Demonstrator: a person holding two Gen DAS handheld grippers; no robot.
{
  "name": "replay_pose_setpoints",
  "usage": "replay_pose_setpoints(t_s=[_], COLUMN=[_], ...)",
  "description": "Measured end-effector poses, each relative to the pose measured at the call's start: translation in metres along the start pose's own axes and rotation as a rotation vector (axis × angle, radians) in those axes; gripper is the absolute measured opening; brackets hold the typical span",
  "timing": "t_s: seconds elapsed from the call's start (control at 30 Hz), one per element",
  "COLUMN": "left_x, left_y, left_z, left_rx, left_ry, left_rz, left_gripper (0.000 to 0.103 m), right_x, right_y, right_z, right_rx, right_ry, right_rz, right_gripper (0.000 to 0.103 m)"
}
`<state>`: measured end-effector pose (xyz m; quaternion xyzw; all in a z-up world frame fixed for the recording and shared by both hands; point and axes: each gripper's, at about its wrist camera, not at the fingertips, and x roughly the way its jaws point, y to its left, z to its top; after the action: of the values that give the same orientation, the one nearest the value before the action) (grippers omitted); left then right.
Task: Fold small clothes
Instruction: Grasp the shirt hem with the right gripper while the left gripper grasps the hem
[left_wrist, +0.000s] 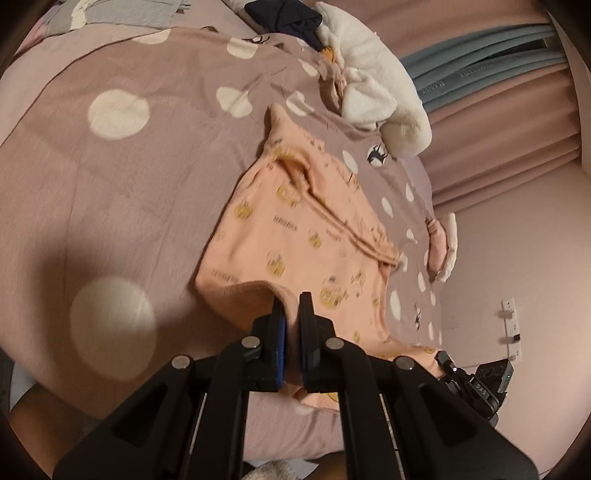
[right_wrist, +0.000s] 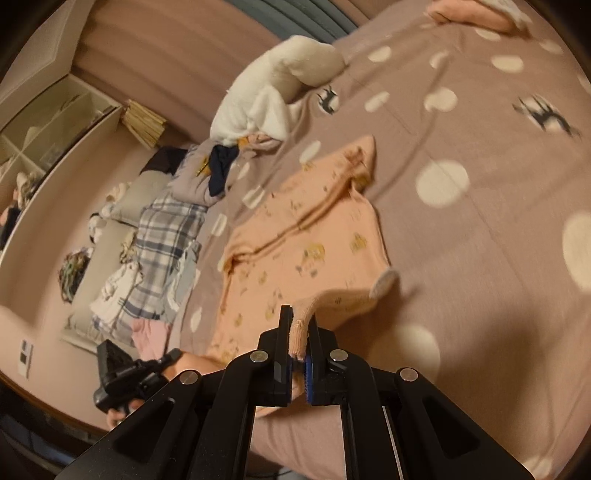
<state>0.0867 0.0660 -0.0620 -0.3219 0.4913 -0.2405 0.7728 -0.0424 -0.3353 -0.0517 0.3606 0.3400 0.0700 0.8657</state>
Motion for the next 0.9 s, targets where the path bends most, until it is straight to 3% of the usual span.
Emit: replay_pose_setpoints(t_s=[0.2,0.4,0.5,0.63,0.73,0.8,0.83,0.87,0.9], left_x=[0.013,0.034,0.055,0.083,0.108,0.124,0.131,0.139,0.144], left_y=[-0.020,-0.035,-0.038,-0.041,-0.040,-0.040,-0.038,-0.036,-0.035], left_z=[0.044,0.090,0.113,0.150,0.180,0.197,0.204,0.210,0.215], left_rx=[-0.007,0.003,-0.016,-0.051,-0.110,-0.147,-0.166,-0.192,-0.207], left_ry=[-0.030,-0.075,-0.068,-0.096,-0.124,-0.149,-0.157,-0.155,-0.158], left_rz=[-0.075,-0.021,-0.060,-0.035,-0.077,-0.044,-0.007,0.042,0.075], left_gripper=[0.005,0.005,0.005,0.005,0.006,0.007,0.011,0.021,0.023], right_x=[0.012,0.035,0.046,0.065,0.084,0.101,0.109,0.116,0.119], right_y=[0.013,0.016,0.013,0.009,-0.002,-0.013,-0.020,-0.025,-0.029], right_z=[0.042,0.085,0.100,0.130,0.160,0.180,0.188,0.195,0.199], right_rx=[-0.035,-0.049,-0.064,-0.075,-0.055,-0.030,-0.006,0.016,0.027], right_ry=[-0.014,-0.011,-0.006,-0.002,0.005,0.019,0.028,0.034,0.037], right_rz=[0.003,-0.013,-0.036,-0.051,-0.056,-0.080,-0.097,-0.106,-0.119], right_gripper=[0.007,0.007,0.007,0.007,0.007,0.007,0.007,0.007,0.009])
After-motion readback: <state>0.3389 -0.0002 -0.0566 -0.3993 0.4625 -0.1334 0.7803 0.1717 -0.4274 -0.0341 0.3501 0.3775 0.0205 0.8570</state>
